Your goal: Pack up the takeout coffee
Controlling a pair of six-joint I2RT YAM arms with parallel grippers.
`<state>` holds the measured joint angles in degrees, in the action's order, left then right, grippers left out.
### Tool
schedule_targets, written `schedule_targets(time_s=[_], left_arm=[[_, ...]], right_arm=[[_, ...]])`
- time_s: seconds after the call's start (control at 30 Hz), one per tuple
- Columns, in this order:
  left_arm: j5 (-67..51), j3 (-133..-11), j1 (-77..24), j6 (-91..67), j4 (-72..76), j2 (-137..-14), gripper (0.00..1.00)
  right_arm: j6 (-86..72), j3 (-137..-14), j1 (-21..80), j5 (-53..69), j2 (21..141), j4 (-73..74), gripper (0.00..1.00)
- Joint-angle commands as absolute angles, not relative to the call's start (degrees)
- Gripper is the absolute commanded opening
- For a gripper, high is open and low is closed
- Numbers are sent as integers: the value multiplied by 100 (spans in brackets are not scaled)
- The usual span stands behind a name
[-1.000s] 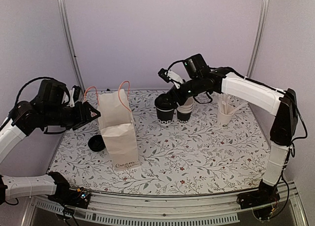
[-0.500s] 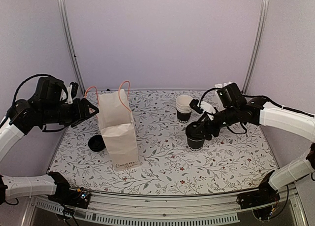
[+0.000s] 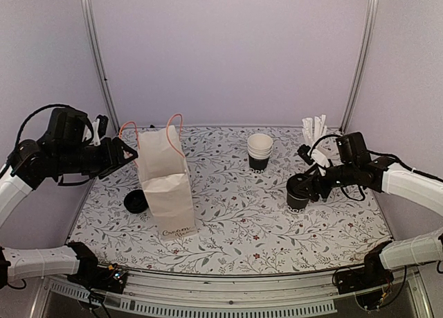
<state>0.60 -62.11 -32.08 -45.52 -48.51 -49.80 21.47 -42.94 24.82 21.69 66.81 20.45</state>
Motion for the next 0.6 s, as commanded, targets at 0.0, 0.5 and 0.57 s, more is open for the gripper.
schedule_targets(time_s=[0.0, 0.5, 0.57], left_arm=[[-79, -6355, -3147, -4578, -4908, -4923, 62], [-144, -6494, -3147, -4353, -5180, -4924, 62], [-209, -6539, -3149, -4352, -5212, -4934, 62]], right_arm=[[2173, -4220, 2286, 2443, 6674, 1763, 73], [2097, -4333, 2187, 2401, 7138, 1904, 94], [2018, -4373, 2181, 2361, 6922, 1941, 99]])
